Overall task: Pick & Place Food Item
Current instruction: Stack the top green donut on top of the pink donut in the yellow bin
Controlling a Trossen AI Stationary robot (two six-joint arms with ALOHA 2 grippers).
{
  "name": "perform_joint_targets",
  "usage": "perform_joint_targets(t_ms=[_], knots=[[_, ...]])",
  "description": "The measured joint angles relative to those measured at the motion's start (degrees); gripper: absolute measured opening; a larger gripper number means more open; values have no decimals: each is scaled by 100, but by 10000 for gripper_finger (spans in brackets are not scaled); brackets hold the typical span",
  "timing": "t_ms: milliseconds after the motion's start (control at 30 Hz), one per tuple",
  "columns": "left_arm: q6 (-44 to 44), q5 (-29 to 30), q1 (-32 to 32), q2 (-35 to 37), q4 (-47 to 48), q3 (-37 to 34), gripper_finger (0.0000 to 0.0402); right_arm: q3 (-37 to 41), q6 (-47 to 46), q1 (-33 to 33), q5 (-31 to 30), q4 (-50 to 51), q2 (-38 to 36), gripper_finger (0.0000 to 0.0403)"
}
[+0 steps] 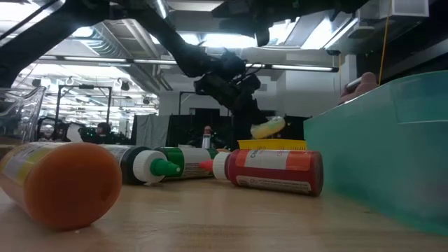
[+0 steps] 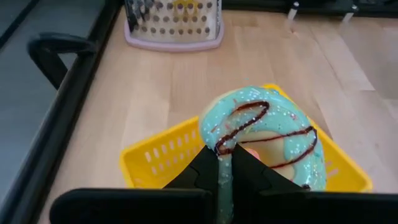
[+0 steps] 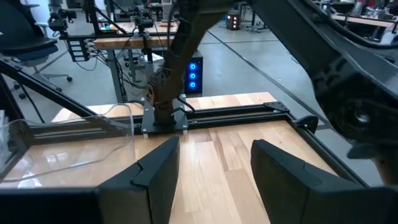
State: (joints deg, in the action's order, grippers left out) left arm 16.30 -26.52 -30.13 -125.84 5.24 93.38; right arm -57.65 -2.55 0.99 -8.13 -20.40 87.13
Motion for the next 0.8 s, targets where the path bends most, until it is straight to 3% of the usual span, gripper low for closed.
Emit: perform_joint_targets(t_ms=[500, 800], knots=[[-309, -193, 20, -188, -418, 7, 14, 0, 1, 96, -2, -22, -2, 196], [-311, -200, 39, -188, -410, 7, 64, 0, 3, 98, 1, -20, -2, 196]])
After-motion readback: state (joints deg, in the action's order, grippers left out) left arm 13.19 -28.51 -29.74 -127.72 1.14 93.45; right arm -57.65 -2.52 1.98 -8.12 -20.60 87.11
